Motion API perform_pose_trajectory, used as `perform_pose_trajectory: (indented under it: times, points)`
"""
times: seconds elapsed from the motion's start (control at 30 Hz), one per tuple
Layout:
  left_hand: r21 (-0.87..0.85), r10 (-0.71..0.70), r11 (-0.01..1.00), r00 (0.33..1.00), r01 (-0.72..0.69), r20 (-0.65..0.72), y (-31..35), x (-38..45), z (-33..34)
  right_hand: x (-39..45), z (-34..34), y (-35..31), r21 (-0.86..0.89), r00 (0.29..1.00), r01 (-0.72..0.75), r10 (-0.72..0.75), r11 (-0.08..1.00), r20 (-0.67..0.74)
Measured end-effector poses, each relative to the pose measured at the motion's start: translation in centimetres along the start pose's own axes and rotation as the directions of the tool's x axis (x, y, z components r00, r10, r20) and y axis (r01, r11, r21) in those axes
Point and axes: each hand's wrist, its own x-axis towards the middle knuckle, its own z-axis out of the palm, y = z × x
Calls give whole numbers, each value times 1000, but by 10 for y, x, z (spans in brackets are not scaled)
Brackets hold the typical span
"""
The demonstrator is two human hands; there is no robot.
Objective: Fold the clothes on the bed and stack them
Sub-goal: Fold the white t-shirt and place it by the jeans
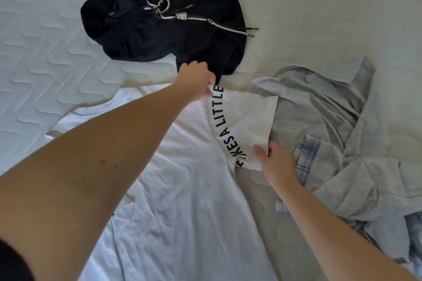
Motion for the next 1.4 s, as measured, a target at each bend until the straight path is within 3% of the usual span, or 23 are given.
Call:
perform_pose_trajectory:
  times: [0.07, 0.13, 0.23, 0.33, 0.53, 0.63, 0.8, 0.87, 0.97, 1.17, 1.4]
  points:
    - [-157, -6, 988, 1000, 2, -25, -1, -3, 0, -5, -2, -2, 51, 996, 78, -77, 996, -33]
    - [-188, -19, 982, 996, 3, -87, -5, -10, 2, -12, -4, -8, 90, 987, 152, -147, 984, -61]
    - [-240, -82, 970, 978, 34, -193, -9, -24, 8, -20, -2, -20, -8, 948, 280, -278, 960, -157]
    - [-382, -161, 920, 974, 90, -158, -13, -30, 12, -26, 0, -39, -91, 897, 359, -371, 929, -242]
    - [-639, -228, 758, 971, 129, -74, -21, -39, 12, -40, 8, -61, 136, 889, 458, -447, 879, -103]
    - [-802, -285, 578, 958, 148, -29, -27, -53, 11, -52, 13, -70, 231, 859, 511, -503, 828, -97]
    - [-972, -293, 73, 937, 222, 192, -38, -76, 5, -67, 27, -80, 373, 870, 462, -493, 804, -15]
    - [-977, -273, -45, 938, 208, 213, -43, -84, 5, -72, 33, -86, 390, 866, 454, -500, 801, 18]
    - [-990, -304, -63, 943, 123, 137, -52, -97, 6, -83, 41, -95, 395, 858, 456, -512, 797, 41]
    - [-992, -388, 60, 918, 114, 82, -77, -123, 15, -100, 68, -102, 329, 809, 548, -587, 769, 24]
    - [-994, -457, 33, 886, 100, 74, -104, -151, 30, -114, 101, -118, 272, 787, 585, -616, 764, 37]
